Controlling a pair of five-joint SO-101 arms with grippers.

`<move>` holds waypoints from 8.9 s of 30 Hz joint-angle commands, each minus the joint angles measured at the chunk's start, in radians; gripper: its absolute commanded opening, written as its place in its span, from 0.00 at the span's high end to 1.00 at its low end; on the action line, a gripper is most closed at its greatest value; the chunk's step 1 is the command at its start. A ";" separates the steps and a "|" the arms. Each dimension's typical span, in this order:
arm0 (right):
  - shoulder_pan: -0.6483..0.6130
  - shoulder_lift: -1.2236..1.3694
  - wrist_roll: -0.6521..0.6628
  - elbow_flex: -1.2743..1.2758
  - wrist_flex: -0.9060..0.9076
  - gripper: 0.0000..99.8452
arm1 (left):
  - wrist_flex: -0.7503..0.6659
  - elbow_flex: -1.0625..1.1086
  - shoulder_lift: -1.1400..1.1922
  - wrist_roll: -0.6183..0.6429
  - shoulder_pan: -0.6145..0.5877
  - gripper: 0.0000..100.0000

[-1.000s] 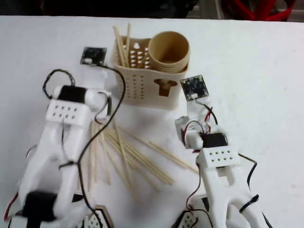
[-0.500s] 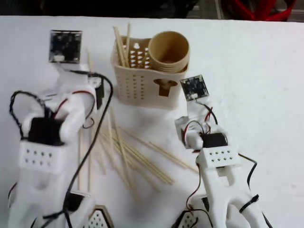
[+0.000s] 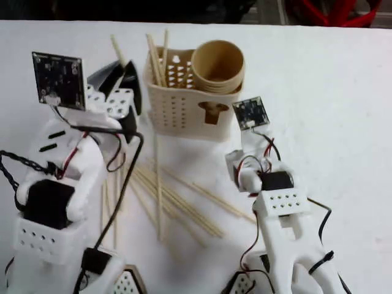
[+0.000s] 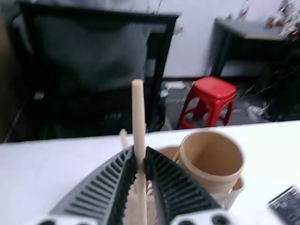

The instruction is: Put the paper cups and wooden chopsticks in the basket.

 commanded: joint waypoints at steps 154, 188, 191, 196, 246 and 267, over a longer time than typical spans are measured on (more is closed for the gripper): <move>0.015 -0.030 -0.008 0.041 -0.073 0.98 | 0.350 0.302 0.670 -0.387 -0.272 0.98; 0.015 -0.030 0.037 0.041 -0.073 0.98 | 0.950 -0.671 0.670 -0.446 -0.478 0.98; 0.015 -0.030 0.037 0.041 -0.073 0.98 | 0.951 -0.779 0.670 -0.408 -0.478 0.98; 0.015 -0.030 0.037 0.041 -0.073 0.98 | 0.947 -0.922 0.671 -0.339 -0.433 0.98; 0.015 -0.036 0.040 0.041 -0.073 0.98 | -0.433 -0.215 0.679 0.006 0.039 0.97; 0.015 -0.035 0.041 0.041 -0.073 0.98 | -0.187 -0.209 0.541 0.005 -0.044 0.89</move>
